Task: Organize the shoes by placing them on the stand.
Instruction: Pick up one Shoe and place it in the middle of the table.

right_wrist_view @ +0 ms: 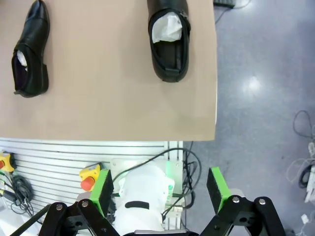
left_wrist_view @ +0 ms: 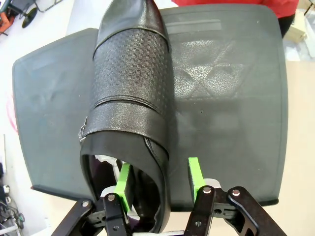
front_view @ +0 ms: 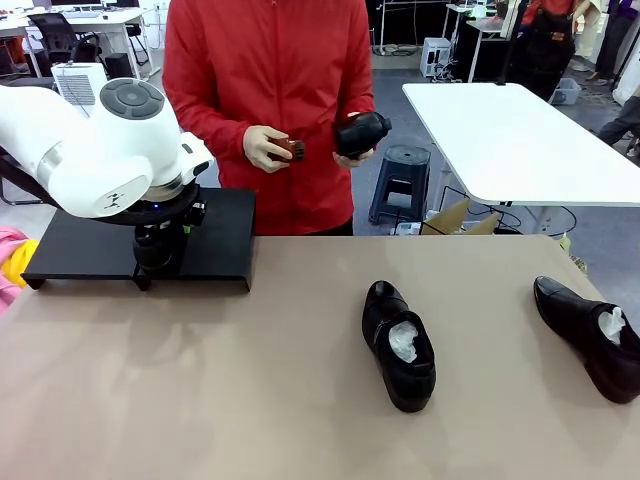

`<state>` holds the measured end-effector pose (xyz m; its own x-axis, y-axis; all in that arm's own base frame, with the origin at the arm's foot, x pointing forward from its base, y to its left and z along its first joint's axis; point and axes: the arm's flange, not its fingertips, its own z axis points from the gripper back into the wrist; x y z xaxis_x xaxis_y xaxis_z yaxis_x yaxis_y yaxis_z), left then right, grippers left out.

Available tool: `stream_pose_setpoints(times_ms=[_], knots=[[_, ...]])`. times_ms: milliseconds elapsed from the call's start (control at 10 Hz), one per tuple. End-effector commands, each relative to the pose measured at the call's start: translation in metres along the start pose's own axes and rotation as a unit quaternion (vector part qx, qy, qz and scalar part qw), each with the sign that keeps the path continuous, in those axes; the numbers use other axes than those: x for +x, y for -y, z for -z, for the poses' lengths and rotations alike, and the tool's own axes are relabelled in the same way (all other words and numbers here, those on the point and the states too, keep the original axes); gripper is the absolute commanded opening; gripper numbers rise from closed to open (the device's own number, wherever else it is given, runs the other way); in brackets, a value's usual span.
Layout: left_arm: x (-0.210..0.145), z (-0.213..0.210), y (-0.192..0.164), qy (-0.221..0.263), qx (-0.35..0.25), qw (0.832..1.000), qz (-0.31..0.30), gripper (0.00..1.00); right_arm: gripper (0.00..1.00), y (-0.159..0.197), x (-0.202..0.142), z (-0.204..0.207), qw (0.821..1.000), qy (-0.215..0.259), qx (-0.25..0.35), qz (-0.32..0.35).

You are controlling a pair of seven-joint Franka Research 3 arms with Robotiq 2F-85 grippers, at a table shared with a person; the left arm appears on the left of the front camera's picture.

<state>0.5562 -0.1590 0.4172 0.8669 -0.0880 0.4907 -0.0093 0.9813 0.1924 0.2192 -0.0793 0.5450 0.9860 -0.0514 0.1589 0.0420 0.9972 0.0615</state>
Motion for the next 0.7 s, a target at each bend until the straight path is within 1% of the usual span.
stream_pose_setpoints(times_ms=[0,100,200,300,400,500,600], knots=[[0.000,0.001,-0.003,0.001,0.001,1.000,0.004,0.57,1.00,-0.022,0.000,0.023,0.997,-0.021,-0.031,-0.065],[0.000,0.001,-0.003,0.001,0.001,1.000,0.004,0.57,1.00,-0.032,0.000,0.043,0.993,-0.035,-0.024,-0.107],[0.000,0.001,-0.003,0.001,0.001,1.000,0.004,0.57,1.00,-0.033,0.003,0.060,0.990,-0.047,-0.019,-0.131],[0.000,0.001,-0.003,0.001,0.001,1.000,0.004,0.57,1.00,-0.034,0.009,0.074,0.984,-0.047,0.003,-0.170],[0.000,0.001,-0.003,0.001,0.001,1.000,0.004,0.57,1.00,-0.039,0.018,0.084,0.983,-0.042,0.002,-0.180],[0.000,0.001,-0.003,0.001,0.001,1.000,0.004,0.57,1.00,-0.044,0.035,0.099,0.989,-0.015,-0.027,-0.146],[0.000,0.001,-0.003,0.001,0.001,1.000,0.004,0.57,1.00,-0.049,0.049,0.112,0.990,-0.016,-0.013,-0.138]])
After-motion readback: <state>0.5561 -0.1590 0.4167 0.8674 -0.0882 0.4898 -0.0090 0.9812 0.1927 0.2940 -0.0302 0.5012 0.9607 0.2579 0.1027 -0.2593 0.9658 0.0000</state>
